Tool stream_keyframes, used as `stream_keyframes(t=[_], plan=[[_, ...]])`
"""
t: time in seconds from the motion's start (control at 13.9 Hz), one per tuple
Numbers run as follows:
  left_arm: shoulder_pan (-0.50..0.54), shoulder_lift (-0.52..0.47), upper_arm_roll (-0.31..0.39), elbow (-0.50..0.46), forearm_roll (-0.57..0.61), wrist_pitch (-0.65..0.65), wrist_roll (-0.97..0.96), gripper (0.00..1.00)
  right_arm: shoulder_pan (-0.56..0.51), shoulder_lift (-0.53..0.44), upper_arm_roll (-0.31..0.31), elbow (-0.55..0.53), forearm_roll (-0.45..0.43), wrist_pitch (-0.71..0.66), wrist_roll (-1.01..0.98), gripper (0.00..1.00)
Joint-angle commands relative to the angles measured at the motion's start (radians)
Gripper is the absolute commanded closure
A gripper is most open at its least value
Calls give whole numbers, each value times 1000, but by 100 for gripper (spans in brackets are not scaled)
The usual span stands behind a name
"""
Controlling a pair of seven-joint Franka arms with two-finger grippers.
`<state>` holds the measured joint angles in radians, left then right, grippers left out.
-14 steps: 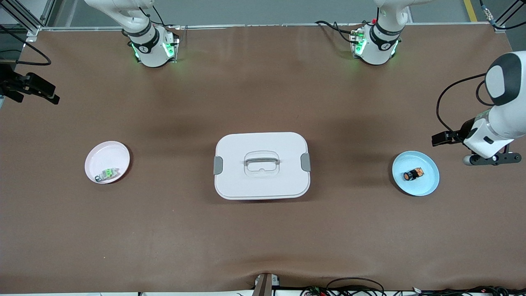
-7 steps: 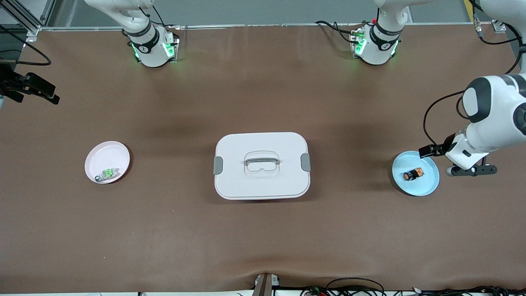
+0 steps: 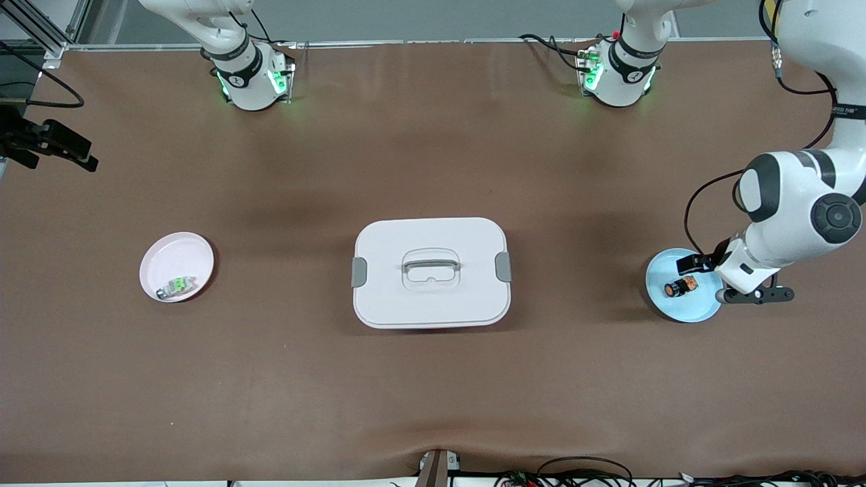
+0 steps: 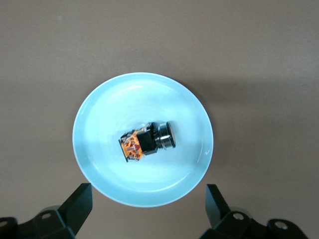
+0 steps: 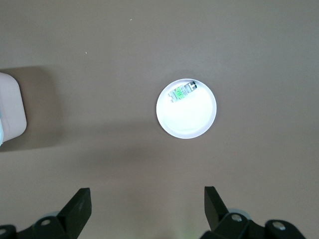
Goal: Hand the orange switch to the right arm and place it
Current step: 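Lower the left gripper and close it on the orange switch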
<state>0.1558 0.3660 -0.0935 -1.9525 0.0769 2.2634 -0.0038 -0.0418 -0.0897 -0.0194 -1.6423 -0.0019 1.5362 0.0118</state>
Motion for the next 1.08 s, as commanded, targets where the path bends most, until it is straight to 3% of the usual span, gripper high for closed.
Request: stream_keyframes(t=[0.0, 1.01], plan=[[13, 19, -3, -3, 20, 31, -39, 0, -15, 10, 9, 21, 8, -13, -10, 0], [28, 142, 0, 3, 18, 156, -139, 0, -29, 24, 1, 44, 14, -13, -7, 0]])
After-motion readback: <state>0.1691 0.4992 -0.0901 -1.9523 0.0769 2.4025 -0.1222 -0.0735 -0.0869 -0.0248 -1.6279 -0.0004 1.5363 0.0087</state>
